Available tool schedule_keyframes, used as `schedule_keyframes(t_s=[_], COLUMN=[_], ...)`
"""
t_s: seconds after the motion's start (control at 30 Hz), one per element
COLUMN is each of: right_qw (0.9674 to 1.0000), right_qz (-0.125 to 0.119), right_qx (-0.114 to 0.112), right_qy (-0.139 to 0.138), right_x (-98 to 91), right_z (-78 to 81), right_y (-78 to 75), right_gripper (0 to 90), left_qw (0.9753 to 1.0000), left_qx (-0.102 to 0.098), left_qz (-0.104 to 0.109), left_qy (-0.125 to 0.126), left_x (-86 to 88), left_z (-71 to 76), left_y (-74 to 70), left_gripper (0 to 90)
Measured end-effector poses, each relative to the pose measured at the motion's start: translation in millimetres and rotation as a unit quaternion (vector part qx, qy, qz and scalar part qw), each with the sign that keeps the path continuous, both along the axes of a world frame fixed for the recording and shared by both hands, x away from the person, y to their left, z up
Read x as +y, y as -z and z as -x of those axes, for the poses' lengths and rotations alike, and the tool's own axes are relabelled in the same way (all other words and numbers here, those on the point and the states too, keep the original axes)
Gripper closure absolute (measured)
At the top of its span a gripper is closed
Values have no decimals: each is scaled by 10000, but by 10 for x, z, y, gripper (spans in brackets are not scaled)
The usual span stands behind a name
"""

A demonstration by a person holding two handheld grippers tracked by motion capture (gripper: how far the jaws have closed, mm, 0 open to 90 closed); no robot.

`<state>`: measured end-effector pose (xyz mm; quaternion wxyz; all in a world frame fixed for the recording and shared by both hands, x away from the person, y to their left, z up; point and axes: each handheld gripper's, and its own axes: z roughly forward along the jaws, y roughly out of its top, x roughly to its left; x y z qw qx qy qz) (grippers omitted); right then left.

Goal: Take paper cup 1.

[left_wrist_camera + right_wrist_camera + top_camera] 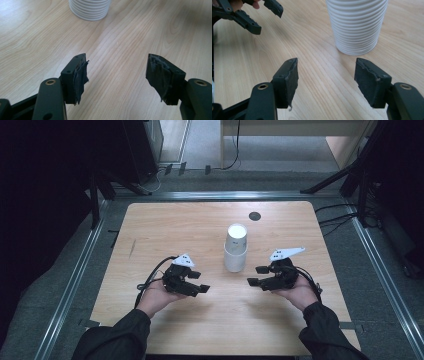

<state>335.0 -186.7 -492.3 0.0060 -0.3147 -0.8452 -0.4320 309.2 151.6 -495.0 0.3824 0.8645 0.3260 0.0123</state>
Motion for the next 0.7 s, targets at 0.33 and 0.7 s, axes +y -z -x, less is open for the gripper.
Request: schedule_keyframes(t_s=[0.33, 0.7], right_qw=[9971, 9986], right_qz=[392, 321], right_qx=[-493, -240], right_qy=[-430, -338], right_x=[44, 17], right_z=[82, 48], right_y=[2, -7], right_gripper=[500, 468], left_qw=[9999, 10000], left_qx=[-11, -32], left_qz=[95, -3], left_qy=[-51, 72], left_x=[31, 12], left_z=[5, 20], left_y=[-3, -21], left_gripper=[406, 339])
